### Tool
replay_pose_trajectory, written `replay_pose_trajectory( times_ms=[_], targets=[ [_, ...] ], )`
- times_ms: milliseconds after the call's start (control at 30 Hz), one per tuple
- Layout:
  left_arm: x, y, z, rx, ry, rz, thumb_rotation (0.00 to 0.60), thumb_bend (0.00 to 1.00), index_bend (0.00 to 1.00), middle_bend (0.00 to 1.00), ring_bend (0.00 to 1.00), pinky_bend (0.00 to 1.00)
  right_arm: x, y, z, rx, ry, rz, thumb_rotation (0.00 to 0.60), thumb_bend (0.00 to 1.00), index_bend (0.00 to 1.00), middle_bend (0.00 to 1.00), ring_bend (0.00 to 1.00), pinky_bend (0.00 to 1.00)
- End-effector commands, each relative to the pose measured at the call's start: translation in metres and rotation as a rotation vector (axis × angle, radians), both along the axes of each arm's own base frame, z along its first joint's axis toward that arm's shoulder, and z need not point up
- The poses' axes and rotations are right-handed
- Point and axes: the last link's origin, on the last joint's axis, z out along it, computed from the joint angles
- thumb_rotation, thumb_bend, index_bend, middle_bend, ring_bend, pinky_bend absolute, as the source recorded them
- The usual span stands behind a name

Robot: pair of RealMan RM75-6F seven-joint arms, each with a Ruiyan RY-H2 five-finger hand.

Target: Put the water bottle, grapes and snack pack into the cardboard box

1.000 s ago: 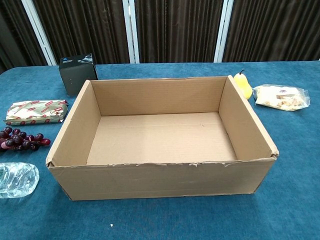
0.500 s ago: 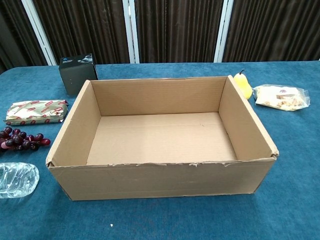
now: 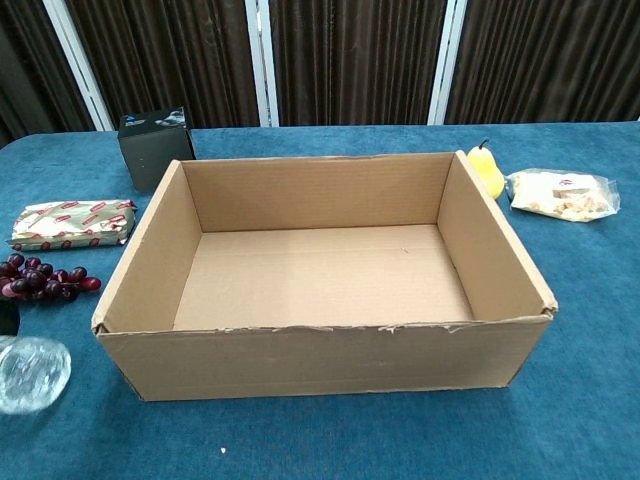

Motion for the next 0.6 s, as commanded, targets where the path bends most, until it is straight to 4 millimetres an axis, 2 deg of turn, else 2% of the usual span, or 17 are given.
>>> replay_pose_trajectory(
  times_ms=[33, 167, 400, 500, 600],
  targets=[
    [0.007, -0.004, 0.013, 0.108, -0.059, -0.059, 0.600, 0.60, 0.88, 0.68, 0.59, 0.66, 0.000, 0.001, 0.000, 0.001, -0.001, 0.001, 0.600, 0.00, 0.00, 0.00, 0.00, 0.00],
    [0.012, -0.013, 0.035, 0.186, -0.140, -0.101, 0.600, 0.62, 0.89, 0.71, 0.61, 0.68, 0.001, 0.003, 0.000, 0.006, -0.003, 0.009, 0.600, 0.00, 0.00, 0.00, 0.00, 0.00],
    [0.039, -0.036, 0.087, 0.197, -0.362, -0.208, 0.600, 0.62, 0.90, 0.72, 0.61, 0.68, 0.005, 0.005, 0.001, 0.012, -0.018, 0.025, 0.600, 0.00, 0.00, 0.00, 0.00, 0.00],
    [0.052, -0.036, 0.101, 0.201, -0.420, -0.251, 0.600, 0.61, 0.91, 0.73, 0.61, 0.68, 0.006, 0.006, 0.002, 0.010, -0.025, 0.029, 0.600, 0.00, 0.00, 0.00, 0.00, 0.00],
    [0.072, -0.026, 0.111, 0.192, -0.485, -0.296, 0.600, 0.61, 0.91, 0.73, 0.61, 0.68, 0.006, 0.007, 0.004, 0.010, -0.032, 0.033, 0.600, 0.00, 0.00, 0.00, 0.00, 0.00]
  ],
)
